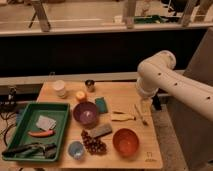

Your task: Place apple in paper cup

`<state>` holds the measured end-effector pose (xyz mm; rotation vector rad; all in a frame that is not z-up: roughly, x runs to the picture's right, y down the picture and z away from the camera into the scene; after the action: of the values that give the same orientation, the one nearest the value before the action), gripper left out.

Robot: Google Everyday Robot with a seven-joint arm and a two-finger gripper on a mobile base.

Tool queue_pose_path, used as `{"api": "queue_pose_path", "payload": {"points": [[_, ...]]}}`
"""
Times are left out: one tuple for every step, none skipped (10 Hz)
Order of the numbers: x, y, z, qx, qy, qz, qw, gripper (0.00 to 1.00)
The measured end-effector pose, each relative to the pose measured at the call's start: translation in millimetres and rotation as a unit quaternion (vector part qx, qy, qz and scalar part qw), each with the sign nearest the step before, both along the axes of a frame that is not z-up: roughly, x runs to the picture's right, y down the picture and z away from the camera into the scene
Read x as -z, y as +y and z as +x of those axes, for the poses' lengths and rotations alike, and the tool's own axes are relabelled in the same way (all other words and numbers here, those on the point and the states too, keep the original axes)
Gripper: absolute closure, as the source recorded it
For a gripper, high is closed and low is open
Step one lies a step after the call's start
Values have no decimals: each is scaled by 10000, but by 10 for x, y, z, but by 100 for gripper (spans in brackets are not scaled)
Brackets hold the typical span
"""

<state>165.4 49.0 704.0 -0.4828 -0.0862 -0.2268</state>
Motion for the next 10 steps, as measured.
{"api": "queue_pose_path", "payload": {"points": [[-12, -26, -49, 37, -41, 27, 10000, 20], [-21, -44, -102, 69, -86, 43, 9999, 20], [-45, -77, -159, 115, -148, 67, 9998, 20], [-62, -104, -208, 146, -197, 88, 9997, 20], [-82, -127, -290, 175, -271, 103, 9994, 20], [-106, -149, -372, 192, -343, 118, 9992, 20], [-127, -180, -462, 197, -417, 139, 9988, 20], [-158, -209, -555, 213, -495, 154, 9984, 20], [-170, -226, -597, 252, -547, 174, 9980, 20], [-190, -244, -625, 295, -593, 208, 9976, 20]]}}
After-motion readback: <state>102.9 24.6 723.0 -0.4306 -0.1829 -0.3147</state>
